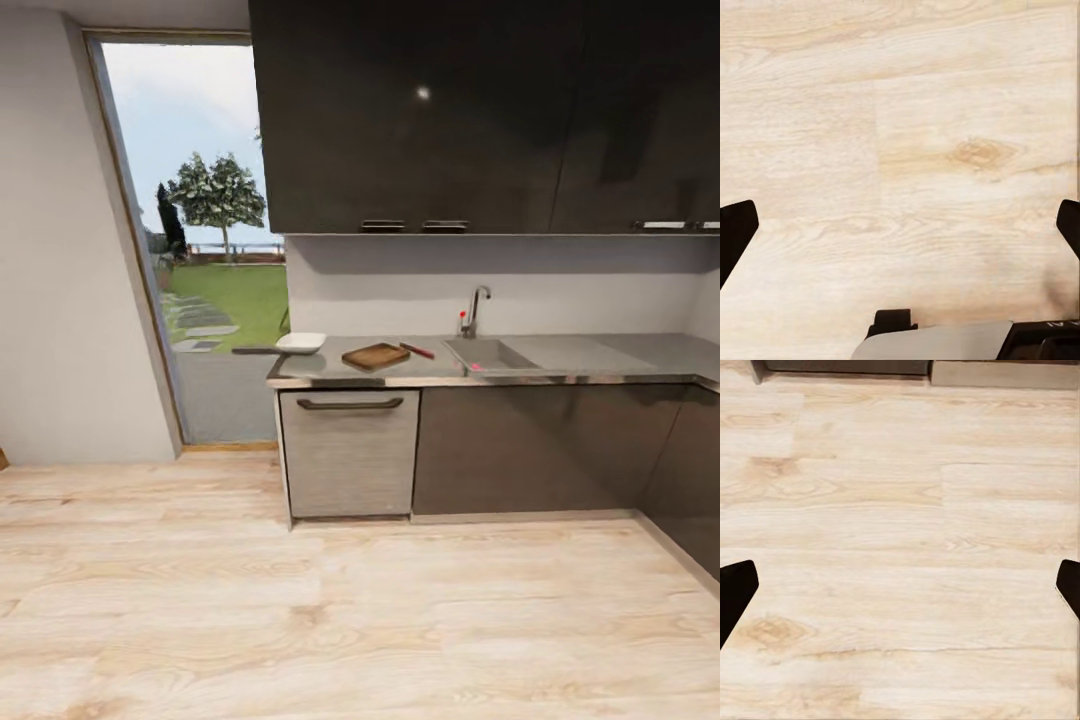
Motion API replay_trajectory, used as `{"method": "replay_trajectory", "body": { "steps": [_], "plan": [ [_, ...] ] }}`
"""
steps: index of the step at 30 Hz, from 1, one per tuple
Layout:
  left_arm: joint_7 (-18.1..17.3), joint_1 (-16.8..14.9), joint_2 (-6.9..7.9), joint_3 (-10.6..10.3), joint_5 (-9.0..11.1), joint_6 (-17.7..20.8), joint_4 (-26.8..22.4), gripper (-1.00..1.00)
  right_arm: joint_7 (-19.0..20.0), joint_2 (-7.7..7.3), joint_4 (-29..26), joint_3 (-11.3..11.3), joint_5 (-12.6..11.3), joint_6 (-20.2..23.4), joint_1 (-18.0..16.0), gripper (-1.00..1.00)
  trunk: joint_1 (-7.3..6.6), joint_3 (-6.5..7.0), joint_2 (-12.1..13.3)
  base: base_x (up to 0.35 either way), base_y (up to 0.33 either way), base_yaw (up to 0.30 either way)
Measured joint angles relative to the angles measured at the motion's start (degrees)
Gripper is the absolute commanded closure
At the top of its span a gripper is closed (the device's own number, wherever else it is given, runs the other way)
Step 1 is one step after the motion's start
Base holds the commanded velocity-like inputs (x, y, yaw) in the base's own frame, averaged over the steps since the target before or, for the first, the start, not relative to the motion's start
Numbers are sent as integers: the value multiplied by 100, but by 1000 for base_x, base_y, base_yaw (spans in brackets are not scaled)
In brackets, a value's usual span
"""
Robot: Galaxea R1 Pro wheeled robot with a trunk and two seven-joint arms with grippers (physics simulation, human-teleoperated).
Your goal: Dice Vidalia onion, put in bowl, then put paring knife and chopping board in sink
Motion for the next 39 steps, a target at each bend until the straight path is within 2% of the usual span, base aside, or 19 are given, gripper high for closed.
{"method": "replay_trajectory", "body": {
  "steps": [22,39],
  "plan": [
    [0,1,-20,0,-2,0,65,-100,13,-3,0,0,0,-3,0,-100,0,0,0,221,-259,54],
    [-8,1,-23,2,-7,1,161,-100,44,-6,16,2,-1,-1,0,-100,1,0,0,29,-18,0]
  ]
}}
